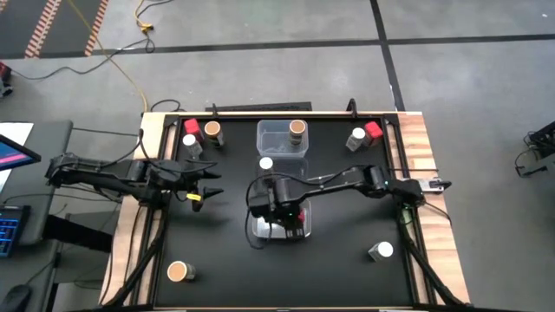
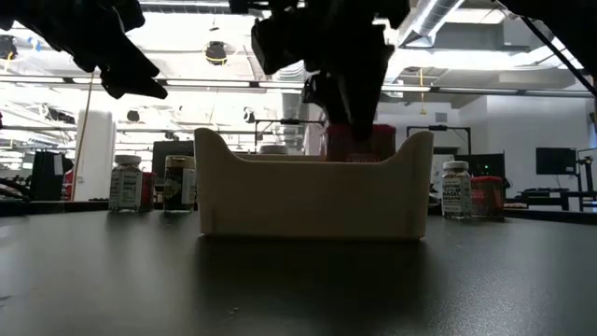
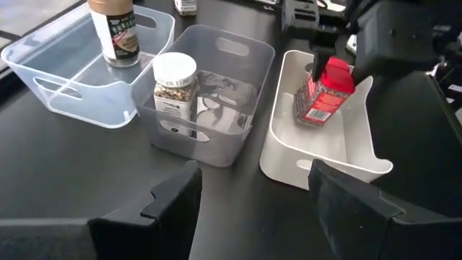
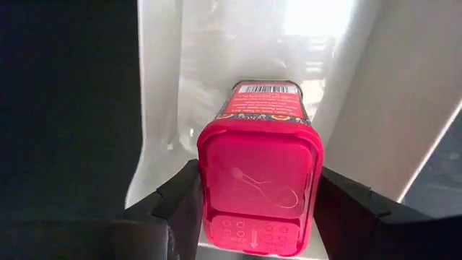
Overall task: Sort spices by type
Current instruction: Put the bottom right red seasoning can into the white bin, then put the top left white seasoning bottle into the black transparent bin aligned with the other white seasoning bottle
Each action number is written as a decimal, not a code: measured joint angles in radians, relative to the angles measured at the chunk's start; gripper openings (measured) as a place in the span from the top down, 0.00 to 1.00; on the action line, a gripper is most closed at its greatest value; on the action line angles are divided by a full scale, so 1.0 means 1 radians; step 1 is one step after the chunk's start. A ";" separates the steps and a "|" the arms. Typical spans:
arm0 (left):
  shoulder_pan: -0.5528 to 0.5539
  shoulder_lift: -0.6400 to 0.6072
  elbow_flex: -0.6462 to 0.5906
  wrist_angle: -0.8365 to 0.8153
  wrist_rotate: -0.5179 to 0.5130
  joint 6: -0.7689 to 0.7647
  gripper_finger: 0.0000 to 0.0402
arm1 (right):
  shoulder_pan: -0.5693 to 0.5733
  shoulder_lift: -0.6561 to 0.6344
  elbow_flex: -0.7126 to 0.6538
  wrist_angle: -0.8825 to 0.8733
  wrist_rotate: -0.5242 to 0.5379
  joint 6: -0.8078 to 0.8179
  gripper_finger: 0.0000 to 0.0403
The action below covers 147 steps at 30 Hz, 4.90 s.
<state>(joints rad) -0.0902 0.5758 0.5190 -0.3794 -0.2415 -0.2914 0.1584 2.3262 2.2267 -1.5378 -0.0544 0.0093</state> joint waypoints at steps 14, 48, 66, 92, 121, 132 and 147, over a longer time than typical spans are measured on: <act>0.000 0.000 0.000 0.000 0.000 -0.020 0.40 | -0.063 -0.148 -0.202 0.170 -0.043 0.001 0.40; 0.000 0.000 0.000 -0.001 -0.007 -0.001 0.40 | -0.121 -0.195 -0.319 0.272 -0.105 0.016 0.36; 0.000 0.000 0.000 -0.001 -0.007 0.022 0.40 | -0.119 -0.195 -0.355 0.264 -0.103 0.001 0.35; 0.000 0.000 0.000 -0.001 -0.006 0.018 0.40 | -0.119 -0.194 -0.365 0.286 -0.132 0.019 0.35; 0.000 0.000 0.000 -0.011 -0.006 0.036 0.40 | -0.124 -0.354 -0.269 0.215 -0.125 0.017 0.18; 0.000 0.000 0.000 -0.031 -0.006 0.037 0.40 | -0.084 -0.736 -0.686 0.473 0.105 0.214 0.18; 0.000 0.000 0.000 -0.029 -0.006 0.037 0.40 | -0.057 -0.975 -1.004 0.517 0.110 0.378 0.19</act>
<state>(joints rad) -0.0899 0.5758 0.5190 -0.4080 -0.2478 -0.2546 0.1016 1.3510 1.2222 -1.0205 0.0559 0.3877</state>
